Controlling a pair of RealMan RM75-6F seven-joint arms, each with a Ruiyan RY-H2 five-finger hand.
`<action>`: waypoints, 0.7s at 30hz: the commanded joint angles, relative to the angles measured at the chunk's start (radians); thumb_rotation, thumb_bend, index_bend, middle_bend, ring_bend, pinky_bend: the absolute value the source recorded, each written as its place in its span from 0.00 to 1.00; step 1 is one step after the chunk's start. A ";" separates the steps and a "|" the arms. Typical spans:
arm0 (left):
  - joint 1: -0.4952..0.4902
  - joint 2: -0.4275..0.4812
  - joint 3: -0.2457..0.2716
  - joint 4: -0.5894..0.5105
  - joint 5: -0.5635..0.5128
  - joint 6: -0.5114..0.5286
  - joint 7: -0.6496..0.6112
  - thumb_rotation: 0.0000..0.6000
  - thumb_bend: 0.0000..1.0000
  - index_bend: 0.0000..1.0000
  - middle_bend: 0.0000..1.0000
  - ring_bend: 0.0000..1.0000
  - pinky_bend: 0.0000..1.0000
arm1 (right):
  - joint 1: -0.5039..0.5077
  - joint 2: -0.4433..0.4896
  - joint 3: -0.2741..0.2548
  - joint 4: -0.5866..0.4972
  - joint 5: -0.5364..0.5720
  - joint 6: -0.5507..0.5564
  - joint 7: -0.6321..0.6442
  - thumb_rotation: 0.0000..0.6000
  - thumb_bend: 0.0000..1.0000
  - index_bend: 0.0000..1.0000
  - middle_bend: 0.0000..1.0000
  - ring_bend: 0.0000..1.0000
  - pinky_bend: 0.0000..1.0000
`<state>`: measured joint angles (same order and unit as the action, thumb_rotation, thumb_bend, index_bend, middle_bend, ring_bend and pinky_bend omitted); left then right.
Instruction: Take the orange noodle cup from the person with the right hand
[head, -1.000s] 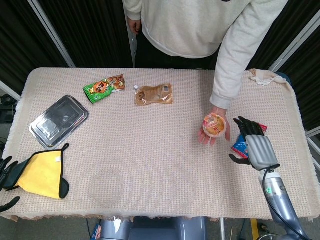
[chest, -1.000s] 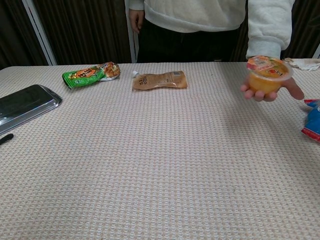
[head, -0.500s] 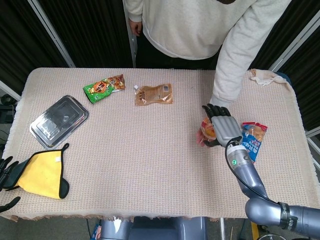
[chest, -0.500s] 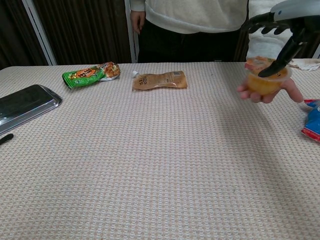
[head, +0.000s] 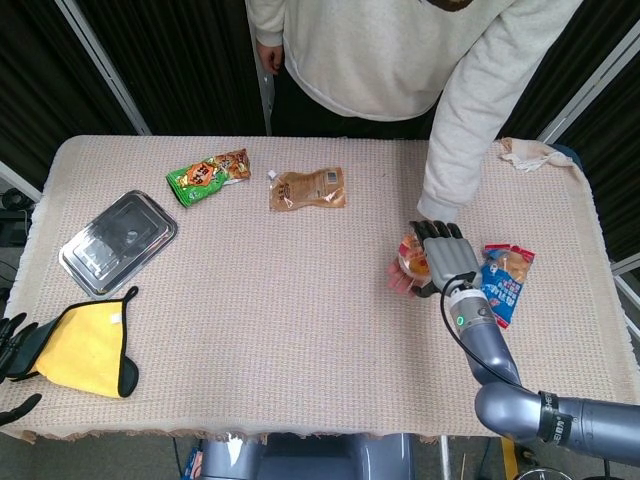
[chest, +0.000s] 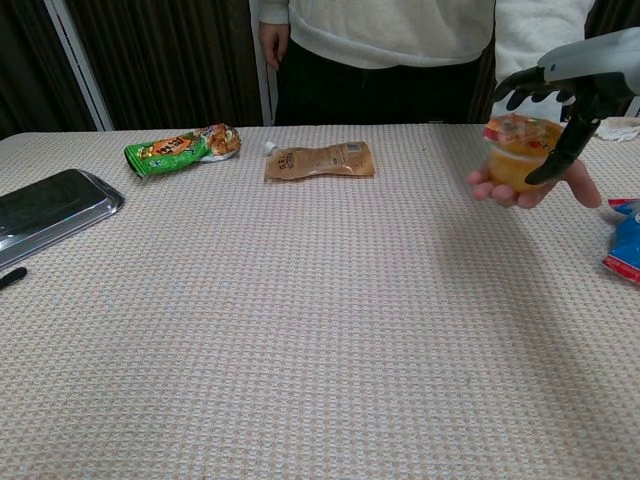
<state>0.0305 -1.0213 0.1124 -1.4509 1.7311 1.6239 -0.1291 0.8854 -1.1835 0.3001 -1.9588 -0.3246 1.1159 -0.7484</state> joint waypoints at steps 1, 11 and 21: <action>0.000 0.000 0.000 0.000 0.000 0.000 0.000 1.00 0.21 0.00 0.00 0.00 0.00 | 0.004 -0.010 -0.008 0.019 0.003 0.002 0.011 1.00 0.12 0.08 0.06 0.00 0.00; 0.000 0.001 0.000 -0.002 -0.002 -0.002 -0.002 1.00 0.21 0.00 0.00 0.00 0.00 | 0.001 -0.061 -0.051 0.079 -0.062 0.041 0.042 1.00 0.20 0.52 0.44 0.36 0.38; -0.001 0.001 0.000 -0.002 -0.001 -0.001 -0.006 1.00 0.21 0.00 0.00 0.00 0.00 | -0.060 -0.083 -0.040 0.056 -0.286 0.154 0.162 1.00 0.23 0.68 0.59 0.51 0.53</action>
<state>0.0295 -1.0199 0.1128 -1.4527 1.7299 1.6228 -0.1349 0.8377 -1.2732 0.2584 -1.8873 -0.5921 1.2539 -0.5999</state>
